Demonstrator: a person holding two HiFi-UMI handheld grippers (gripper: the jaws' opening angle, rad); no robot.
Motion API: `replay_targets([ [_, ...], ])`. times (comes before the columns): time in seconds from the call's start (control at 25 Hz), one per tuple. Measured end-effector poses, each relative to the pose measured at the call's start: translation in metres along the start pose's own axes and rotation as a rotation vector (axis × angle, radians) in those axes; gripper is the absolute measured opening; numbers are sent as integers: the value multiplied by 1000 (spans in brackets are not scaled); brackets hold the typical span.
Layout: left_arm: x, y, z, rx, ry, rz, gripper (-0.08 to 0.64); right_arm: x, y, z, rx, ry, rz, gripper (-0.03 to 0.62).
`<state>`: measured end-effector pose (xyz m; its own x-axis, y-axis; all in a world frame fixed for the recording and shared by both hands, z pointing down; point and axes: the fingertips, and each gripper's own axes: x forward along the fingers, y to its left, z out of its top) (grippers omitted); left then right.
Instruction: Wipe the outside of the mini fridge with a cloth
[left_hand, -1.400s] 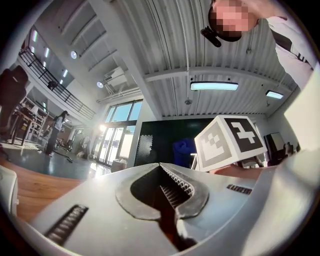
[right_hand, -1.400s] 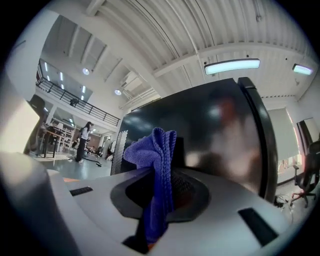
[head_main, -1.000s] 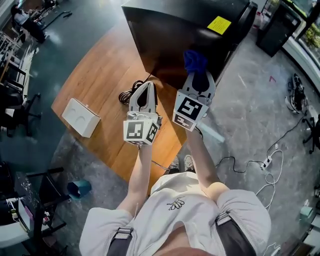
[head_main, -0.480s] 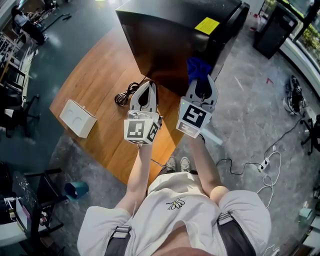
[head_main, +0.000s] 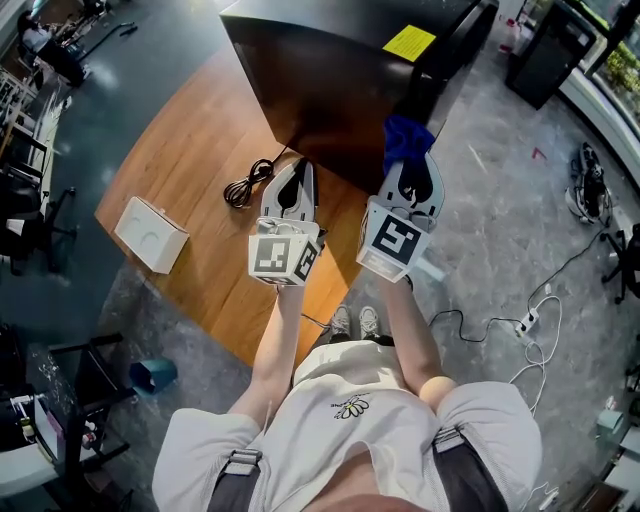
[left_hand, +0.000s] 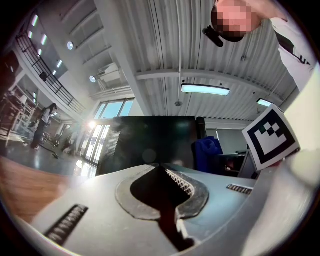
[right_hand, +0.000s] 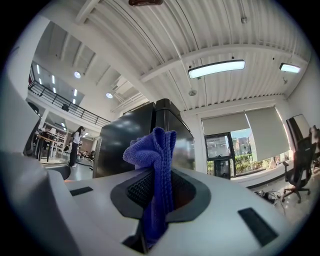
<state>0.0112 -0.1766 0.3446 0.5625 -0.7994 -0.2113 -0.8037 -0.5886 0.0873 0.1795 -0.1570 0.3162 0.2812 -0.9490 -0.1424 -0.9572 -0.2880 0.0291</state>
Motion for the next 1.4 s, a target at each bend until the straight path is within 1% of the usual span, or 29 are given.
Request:
replay_targets([
  [0.12,0,-3,-4,-1,9,-1,5,-2,0,4,13,-19,-22,63],
  [0.2,-1,-1,-5,-2,13,4,5,-4,7,9,19,-45,-22,63],
  [0.32,-5,8,-4,7,17,17,5,-2,33,11,37,-62,27,61],
  [0.48,-11,35,-3,32,19,61,5,8,83,5,75,-55,125,62],
  [0.64,-21,81,-6,67,18,143,5,33,143,-10,82,-47,223,63],
  [0.8,-34,124,-22,42,50,201,5,63,204,-33,42,2,286,63],
  [0.92,-42,156,-30,46,63,255,5,94,253,-44,8,-34,325,62],
  [1.04,-55,184,-35,49,71,306,5,118,291,-58,-14,-29,341,63],
  [1.16,-62,206,-41,39,79,349,5,138,314,-70,-23,-12,341,63],
  [1.4,-67,222,-55,20,98,373,5,159,339,-77,-55,-19,341,62],
])
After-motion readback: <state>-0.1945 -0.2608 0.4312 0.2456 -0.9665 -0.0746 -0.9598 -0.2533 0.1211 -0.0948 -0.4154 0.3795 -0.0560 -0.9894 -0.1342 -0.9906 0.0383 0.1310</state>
